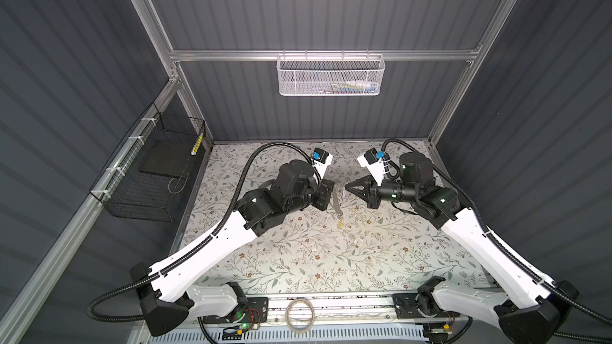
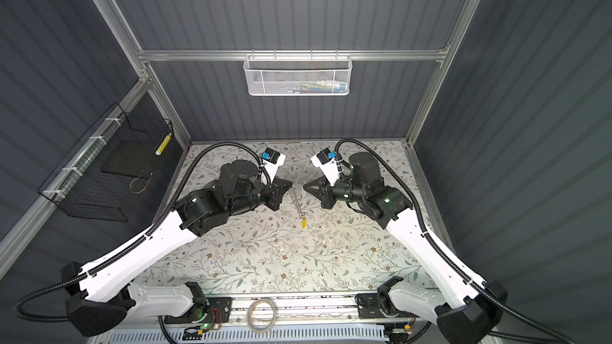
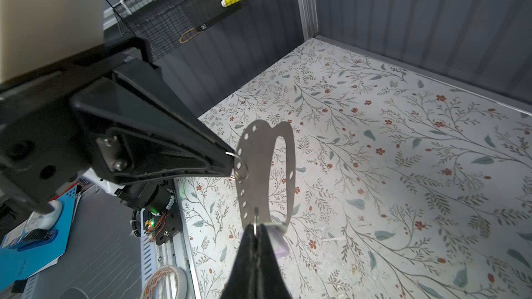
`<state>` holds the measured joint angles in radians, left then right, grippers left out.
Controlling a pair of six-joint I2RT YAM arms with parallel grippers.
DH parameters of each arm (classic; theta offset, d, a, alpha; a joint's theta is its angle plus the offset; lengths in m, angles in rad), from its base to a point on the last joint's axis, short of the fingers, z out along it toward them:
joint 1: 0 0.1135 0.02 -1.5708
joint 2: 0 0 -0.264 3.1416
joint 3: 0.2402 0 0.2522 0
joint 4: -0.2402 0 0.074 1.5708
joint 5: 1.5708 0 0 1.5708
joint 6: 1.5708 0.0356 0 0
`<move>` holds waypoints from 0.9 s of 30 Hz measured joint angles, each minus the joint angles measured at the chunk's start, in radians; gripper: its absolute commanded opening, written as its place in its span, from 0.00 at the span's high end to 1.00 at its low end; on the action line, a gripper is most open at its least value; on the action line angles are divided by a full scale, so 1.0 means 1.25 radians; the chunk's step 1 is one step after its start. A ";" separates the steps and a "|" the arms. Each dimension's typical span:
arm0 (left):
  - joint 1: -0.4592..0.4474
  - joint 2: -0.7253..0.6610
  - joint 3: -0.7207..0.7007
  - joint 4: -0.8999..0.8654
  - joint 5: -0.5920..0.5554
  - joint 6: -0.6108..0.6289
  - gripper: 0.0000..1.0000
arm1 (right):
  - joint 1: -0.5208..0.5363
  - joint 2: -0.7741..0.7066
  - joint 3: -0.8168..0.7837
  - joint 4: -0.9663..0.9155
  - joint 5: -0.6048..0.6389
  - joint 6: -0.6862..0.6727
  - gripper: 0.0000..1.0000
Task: Attach keys to a key ring
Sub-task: Pick up the key from the center of the table, then insert the key into the keyring.
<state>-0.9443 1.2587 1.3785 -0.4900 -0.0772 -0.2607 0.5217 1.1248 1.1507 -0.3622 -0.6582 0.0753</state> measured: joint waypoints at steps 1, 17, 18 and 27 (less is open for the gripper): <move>-0.004 0.000 0.000 0.007 0.002 0.005 1.00 | 0.000 -0.005 0.000 0.001 -0.008 0.001 1.00; -0.064 0.000 0.000 0.052 -0.011 0.054 1.00 | 0.004 -0.030 0.001 -0.002 -0.031 0.019 1.00; -0.067 0.000 -0.001 0.052 -0.016 0.057 1.00 | 0.004 -0.030 0.001 -0.002 -0.026 0.022 1.00; -0.078 0.000 -0.002 0.055 -0.042 0.072 1.00 | 0.007 -0.031 0.001 -0.004 -0.002 0.042 1.00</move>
<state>-1.0424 1.2587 1.3758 -0.4213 -0.1299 -0.1707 0.5308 1.0855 1.1522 -0.3672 -0.6613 0.1280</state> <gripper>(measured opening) 0.042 0.048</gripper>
